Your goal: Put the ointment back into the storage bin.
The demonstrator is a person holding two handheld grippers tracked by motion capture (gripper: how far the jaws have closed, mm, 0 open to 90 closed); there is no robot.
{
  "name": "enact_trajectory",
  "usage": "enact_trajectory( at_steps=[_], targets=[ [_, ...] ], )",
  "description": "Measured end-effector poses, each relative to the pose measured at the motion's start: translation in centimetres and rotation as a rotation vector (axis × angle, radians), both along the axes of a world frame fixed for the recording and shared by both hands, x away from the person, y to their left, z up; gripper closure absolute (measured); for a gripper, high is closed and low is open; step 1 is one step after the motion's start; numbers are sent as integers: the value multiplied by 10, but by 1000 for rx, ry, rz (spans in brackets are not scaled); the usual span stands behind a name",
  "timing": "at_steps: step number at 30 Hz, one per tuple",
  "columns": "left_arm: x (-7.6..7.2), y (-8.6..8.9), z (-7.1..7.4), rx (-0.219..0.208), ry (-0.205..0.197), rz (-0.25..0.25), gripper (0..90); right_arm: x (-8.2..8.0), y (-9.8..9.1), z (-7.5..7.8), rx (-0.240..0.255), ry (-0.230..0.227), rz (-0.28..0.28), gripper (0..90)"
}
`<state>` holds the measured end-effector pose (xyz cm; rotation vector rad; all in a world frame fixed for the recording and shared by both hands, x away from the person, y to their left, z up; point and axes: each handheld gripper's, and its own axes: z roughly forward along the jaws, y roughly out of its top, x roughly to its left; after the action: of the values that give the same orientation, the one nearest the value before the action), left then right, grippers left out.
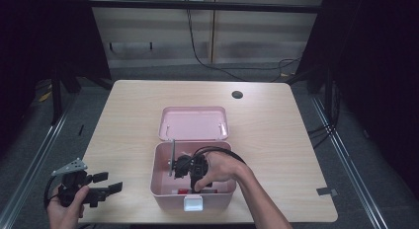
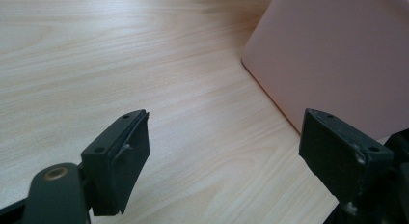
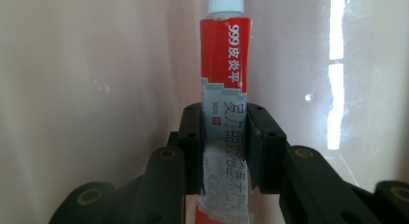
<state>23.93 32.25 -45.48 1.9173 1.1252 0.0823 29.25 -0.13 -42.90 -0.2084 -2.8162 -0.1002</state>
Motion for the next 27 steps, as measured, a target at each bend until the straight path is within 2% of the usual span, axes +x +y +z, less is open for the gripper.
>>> enact_trajectory(
  at_steps=[1,9,12,22,24,27],
  targets=[
    [0,0,0,-1,1,0,180,1,0,-1,-2,-9,5,704],
    [0,0,0,-1,2,0,180,-2,2,-8,-3,15,10,704],
    [0,0,0,3,-5,5,180,-4,6,-8,-29,1,23,704],
    [0,0,0,-2,-3,8,180,-4,6,-10,-24,16,22,701],
    [0,1,0,-2,-6,8,180,-3,6,-9,-37,9,26,700],
    [0,1,0,2,-6,12,181,-4,4,-9,-33,25,8,700]
  ],
)
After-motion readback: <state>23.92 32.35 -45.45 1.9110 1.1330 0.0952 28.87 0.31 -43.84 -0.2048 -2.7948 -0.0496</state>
